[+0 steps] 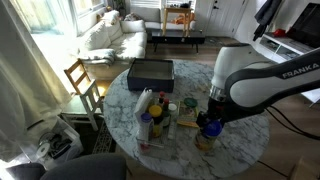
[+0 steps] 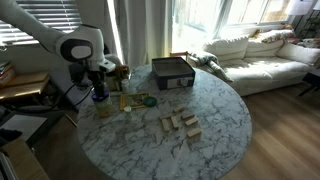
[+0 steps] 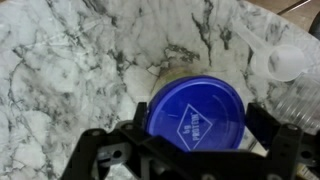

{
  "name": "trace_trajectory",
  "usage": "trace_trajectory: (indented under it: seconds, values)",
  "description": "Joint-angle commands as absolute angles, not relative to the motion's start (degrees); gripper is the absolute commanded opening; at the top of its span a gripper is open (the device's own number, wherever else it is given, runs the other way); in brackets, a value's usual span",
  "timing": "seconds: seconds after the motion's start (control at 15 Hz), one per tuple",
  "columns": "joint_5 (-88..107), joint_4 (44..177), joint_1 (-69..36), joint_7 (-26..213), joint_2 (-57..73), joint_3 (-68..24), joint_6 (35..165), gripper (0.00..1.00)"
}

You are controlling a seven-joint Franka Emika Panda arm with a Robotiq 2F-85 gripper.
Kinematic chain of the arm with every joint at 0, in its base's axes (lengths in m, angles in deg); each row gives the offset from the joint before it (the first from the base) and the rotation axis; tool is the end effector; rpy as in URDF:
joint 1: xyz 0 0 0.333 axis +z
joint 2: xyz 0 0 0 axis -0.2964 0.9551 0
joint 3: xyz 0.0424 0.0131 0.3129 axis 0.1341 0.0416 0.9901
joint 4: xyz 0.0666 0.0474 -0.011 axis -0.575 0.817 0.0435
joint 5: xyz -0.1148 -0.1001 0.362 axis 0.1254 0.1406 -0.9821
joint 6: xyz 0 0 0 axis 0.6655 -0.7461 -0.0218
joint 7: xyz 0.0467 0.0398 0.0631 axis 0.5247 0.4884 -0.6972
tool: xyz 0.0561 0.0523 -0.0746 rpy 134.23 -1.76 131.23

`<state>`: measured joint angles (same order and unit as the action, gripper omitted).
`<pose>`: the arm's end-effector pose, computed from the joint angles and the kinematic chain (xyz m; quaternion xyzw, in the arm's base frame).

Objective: Remove the small white container from the clear container and place it on the table, unstack the two tins on the left and put the top tin in the clear container then remove the blue lid from the tin in the container

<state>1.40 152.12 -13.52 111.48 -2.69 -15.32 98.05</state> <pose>0.4976 0.0580 0.2871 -0.9834 0.1695 0.0609 0.0198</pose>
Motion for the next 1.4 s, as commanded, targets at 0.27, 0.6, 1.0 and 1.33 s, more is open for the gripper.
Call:
trace_trajectory:
  seconds: [0.27, 0.6, 1.0, 1.33]
  values:
    - [4.42, 152.38, -13.39, 113.35, -3.85, -15.99, 95.38, 1.0]
    - [6.48, 152.26, -13.24, 114.59, -3.99, -15.92, 93.24, 1.0]
    - [9.7, 151.63, -13.19, 116.64, -4.28, -15.79, 89.97, 1.0]
    - [9.4, 150.85, -13.27, 115.74, -3.07, -15.67, 85.73, 1.0]
